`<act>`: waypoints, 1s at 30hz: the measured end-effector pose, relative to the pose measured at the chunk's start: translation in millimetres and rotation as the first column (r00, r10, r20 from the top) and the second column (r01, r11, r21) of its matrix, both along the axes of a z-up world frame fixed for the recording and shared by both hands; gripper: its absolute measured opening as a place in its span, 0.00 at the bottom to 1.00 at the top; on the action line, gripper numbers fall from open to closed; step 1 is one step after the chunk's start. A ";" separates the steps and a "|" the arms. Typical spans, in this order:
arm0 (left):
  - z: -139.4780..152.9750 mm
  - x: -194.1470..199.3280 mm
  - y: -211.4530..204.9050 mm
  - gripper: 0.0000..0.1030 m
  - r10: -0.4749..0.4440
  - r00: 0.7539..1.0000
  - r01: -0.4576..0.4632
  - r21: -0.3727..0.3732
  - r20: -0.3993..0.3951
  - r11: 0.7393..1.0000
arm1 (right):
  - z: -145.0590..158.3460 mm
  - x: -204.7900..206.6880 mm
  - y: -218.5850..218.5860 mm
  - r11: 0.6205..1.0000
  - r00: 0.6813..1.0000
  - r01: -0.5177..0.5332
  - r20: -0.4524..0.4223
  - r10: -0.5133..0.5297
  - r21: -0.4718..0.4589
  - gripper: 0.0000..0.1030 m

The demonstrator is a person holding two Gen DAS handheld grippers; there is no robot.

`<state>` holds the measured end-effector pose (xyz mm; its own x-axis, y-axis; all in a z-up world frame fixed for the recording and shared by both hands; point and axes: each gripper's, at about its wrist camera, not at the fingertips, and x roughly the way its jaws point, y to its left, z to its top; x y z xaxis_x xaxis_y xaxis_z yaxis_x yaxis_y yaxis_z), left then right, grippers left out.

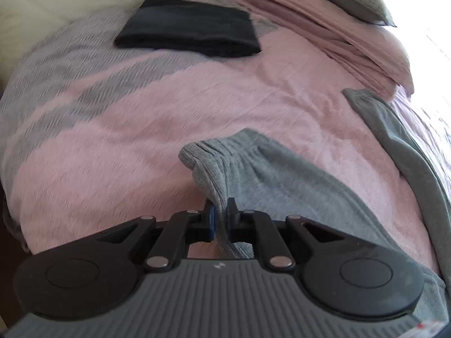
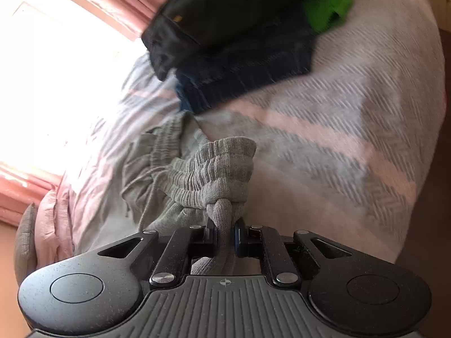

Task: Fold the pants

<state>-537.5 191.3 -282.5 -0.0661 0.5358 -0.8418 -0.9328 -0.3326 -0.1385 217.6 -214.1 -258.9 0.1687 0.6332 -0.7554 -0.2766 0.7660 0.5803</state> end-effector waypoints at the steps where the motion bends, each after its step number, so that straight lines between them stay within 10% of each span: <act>1: -8.9 1.2 -3.0 0.11 0.005 0.999 -0.006 -0.016 -0.037 1.000 | -10.5 -2.3 2.2 0.999 1.000 -0.024 0.003 0.025 -0.038 0.07; 8: -26.3 2.1 -7.3 0.26 0.056 0.992 -0.066 -0.091 -0.114 0.994 | -35.3 -6.2 18.9 0.969 0.994 -0.102 -0.057 0.091 -0.225 0.47; 14: 13.6 8.6 -7.2 0.31 0.052 0.988 -0.059 -0.040 -0.146 0.997 | 3.3 11.0 11.9 0.953 0.993 -0.041 0.089 0.071 -0.299 0.51; 22: 8.8 88.3 69.5 0.38 -0.135 0.991 0.135 0.035 0.014 0.990 | 9.7 24.8 61.0 0.976 0.984 -0.017 0.168 0.055 -0.218 0.52; 30: -30.1 188.7 187.8 0.69 -0.287 0.920 0.271 0.096 0.266 0.958 | 0.1 38.2 100.7 0.982 0.978 0.042 0.209 -0.003 -0.185 0.52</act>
